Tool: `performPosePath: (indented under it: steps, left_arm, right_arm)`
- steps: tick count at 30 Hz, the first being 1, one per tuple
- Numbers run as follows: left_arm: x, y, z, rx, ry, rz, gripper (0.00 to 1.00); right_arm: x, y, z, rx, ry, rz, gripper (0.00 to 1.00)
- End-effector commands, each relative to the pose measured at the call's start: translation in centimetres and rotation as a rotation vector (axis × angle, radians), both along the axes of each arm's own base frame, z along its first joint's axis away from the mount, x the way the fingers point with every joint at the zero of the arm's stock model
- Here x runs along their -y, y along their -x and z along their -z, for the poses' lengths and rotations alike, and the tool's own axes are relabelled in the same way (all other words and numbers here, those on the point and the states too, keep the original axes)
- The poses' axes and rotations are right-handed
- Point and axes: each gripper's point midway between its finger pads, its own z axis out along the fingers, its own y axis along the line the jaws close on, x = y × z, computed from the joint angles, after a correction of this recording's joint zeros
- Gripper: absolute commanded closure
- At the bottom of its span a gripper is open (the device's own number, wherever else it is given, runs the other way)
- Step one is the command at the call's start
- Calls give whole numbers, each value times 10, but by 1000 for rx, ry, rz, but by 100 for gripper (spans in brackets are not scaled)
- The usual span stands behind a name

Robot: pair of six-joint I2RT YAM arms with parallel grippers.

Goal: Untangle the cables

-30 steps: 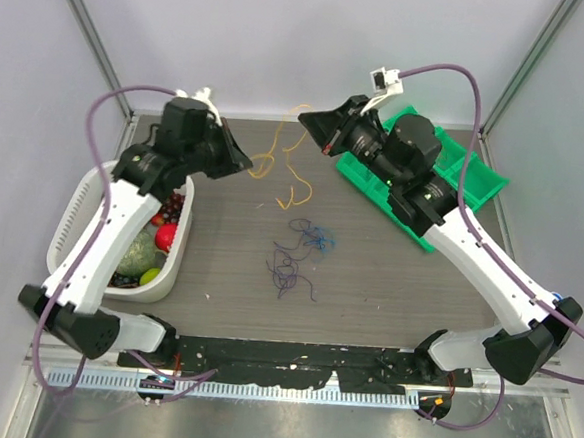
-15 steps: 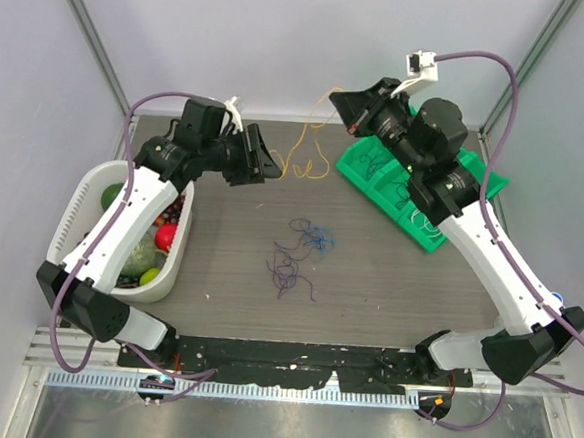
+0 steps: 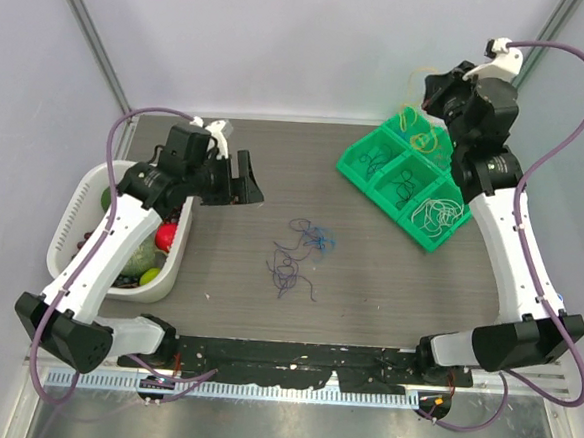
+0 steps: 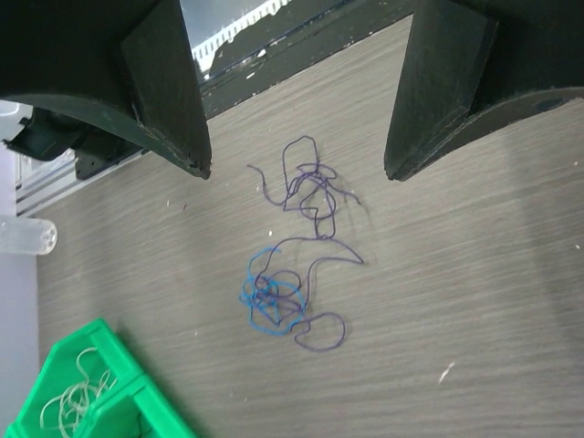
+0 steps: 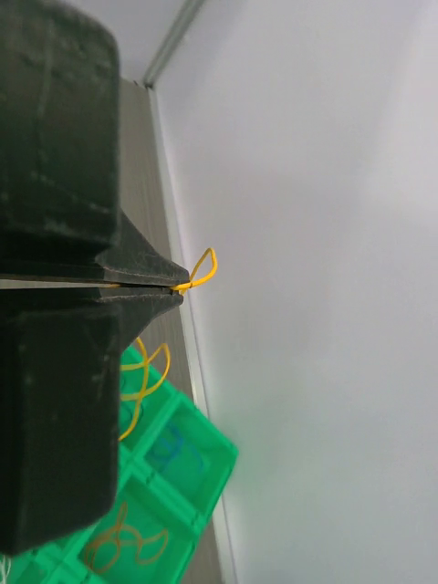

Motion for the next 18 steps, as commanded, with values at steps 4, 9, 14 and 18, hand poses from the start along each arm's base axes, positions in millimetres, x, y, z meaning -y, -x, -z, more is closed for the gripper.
performPosePath:
  steps: [4,9,14,18]
  left_arm:
    - [7,16,20,29,-22,180,20]
    - [1,23,42,6,-67,207,20]
    - [6,21,39,3,-26,211,19]
    - [1,16,41,-7,-54,190,19]
  right_arm:
    - [115,-42,41,-70,26,292,99]
    - [187,-51,61,-100,-31,439,99]
    - [220,-59,65,-100,-32,488,99]
    - [242,-62,83,-120,-53,524,99]
